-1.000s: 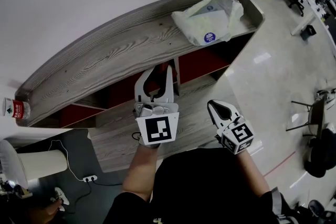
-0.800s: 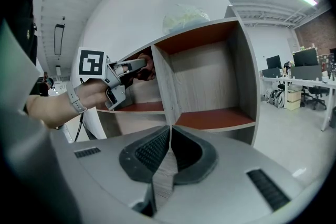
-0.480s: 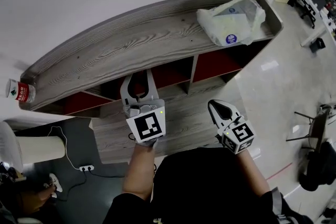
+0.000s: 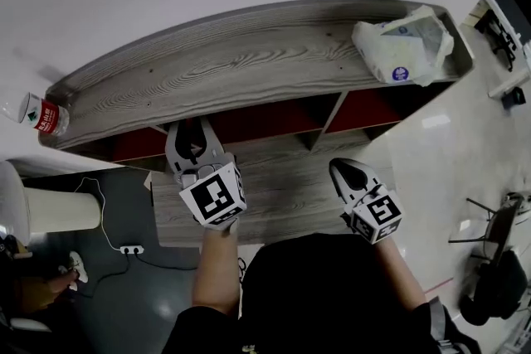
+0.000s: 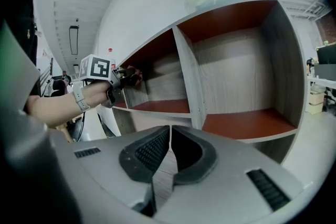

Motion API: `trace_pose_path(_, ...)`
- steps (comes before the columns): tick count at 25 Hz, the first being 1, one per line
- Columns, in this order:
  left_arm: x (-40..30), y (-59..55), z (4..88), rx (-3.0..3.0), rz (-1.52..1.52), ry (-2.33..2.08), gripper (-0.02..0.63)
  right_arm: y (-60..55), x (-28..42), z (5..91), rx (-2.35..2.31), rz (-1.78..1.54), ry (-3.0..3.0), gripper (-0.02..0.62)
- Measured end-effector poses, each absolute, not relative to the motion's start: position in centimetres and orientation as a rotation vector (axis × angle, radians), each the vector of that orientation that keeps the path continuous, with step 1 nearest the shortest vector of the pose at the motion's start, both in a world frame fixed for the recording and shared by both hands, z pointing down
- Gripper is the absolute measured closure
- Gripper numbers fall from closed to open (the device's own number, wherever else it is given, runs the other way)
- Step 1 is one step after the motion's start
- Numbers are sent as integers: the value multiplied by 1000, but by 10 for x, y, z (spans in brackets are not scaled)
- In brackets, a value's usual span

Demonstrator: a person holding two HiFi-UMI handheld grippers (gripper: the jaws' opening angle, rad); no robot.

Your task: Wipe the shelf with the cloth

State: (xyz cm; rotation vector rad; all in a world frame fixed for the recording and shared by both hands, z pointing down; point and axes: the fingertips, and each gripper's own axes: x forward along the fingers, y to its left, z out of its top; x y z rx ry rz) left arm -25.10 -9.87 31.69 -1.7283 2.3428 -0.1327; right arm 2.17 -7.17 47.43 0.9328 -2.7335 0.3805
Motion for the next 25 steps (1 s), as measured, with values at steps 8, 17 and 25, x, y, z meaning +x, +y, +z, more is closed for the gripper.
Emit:
trace_pose_path(8, -261, -94, 330, -1646, -235, 2391, 532, -76, 5, 477, 865, 375, -2747, 590)
trace_pose_path(17, -265, -96, 390, -1770, -275, 2549, 532, -78, 7, 480, 856, 394, -2733, 591)
trace_pose_path(25, -266, -94, 433, -1858, -309, 2637, 531, -76, 5, 478, 837, 396, -2742, 590)
